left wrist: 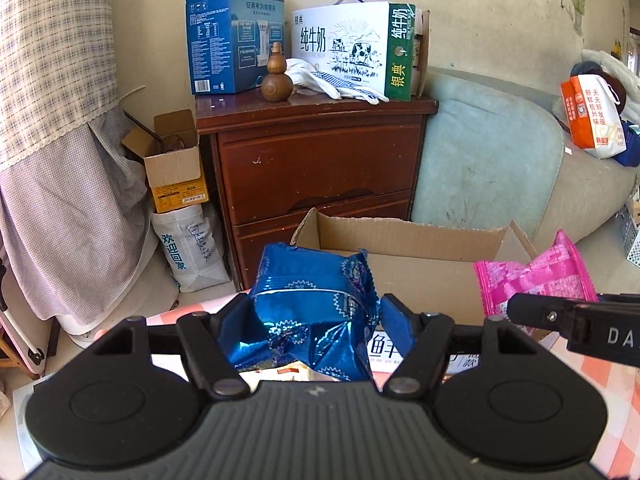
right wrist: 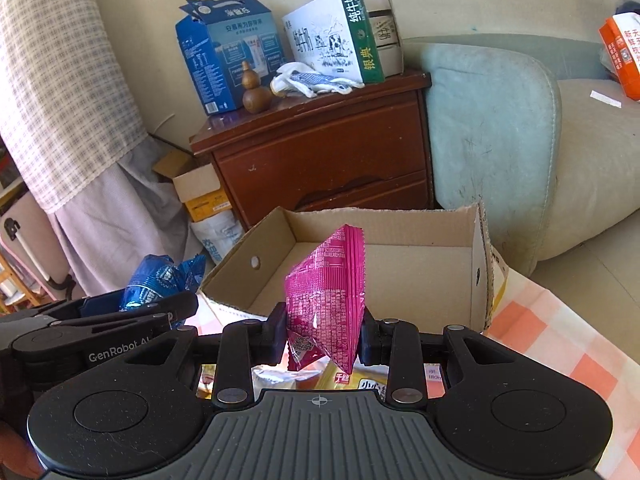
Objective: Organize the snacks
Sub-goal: 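Carry the blue bag and pink wrapper into the cardboard box and open both grippers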
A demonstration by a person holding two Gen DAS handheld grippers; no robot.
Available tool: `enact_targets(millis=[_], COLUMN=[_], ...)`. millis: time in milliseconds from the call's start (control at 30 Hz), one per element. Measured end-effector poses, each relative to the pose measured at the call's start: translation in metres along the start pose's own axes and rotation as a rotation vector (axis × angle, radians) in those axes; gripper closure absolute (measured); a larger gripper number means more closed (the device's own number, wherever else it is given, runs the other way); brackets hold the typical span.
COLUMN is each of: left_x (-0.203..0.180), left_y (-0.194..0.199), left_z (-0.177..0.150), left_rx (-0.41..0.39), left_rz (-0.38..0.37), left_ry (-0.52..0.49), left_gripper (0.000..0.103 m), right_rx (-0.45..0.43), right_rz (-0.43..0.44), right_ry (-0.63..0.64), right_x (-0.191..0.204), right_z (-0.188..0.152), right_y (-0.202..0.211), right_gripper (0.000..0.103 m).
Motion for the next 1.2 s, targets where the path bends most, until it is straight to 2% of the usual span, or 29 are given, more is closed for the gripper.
enact_targets(millis=[267, 467, 600, 667, 733, 800, 1100, 1200], left_x=[-0.014, -0.018, -0.022, -0.024, -0.026, -0.028, -0.028, -0.027], left_y=[-0.034, -0.058, -0.069, -0.072, -0.072, -0.07, -0.057, -0.053], left_z=[0.017, 0.021, 0.021, 0.021, 0.02, 0.019, 0.016, 0.013], left_rx=[0.007, 0.036, 0.06, 0.065, 0.071, 0.072, 0.104, 0.113], left_rz=[-0.011, -0.012, 0.01, 0.024, 0.045, 0.059, 0.085, 0.083], left_ry=[0.004, 0.007, 0.008, -0.004, -0.021, -0.041, -0.073, -0.081], left_gripper=[0.033, 0.033, 0.031, 0.026, 0.014, 0.013, 0.011, 0.011], right_rx=[0.016, 0.028, 0.022, 0.025, 0.041, 0.042, 0.048, 0.059], right_rz=[-0.045, -0.091, -0.128, -0.142, -0.149, -0.148, -0.141, -0.138], right_ry=[-0.053, -0.032, -0.038, -0.06, -0.088, -0.106, -0.081, -0.062], right_x=[-0.017, -0.019, -0.023, -0.028, -0.033, -0.035, -0.028, -0.024], right_z=[0.011, 0.016, 0.018, 0.018, 0.019, 0.018, 0.018, 0.016], right_y=[-0.023, -0.044, -0.058, -0.065, -0.07, -0.069, -0.054, -0.051], right_gripper=[0.071, 0.071, 0.068, 0.068, 0.063, 0.051, 0.035, 0.034])
Point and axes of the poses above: each gripper's, at about its wrist camera, not at the fingertips, and y roughly against the way its jaws point, x to its left, z to its top, the point moved 2 cm from there along -y, roughly the way its jaws point, and after that the axes turned 6 degrees about y, right-handed, at the moved point
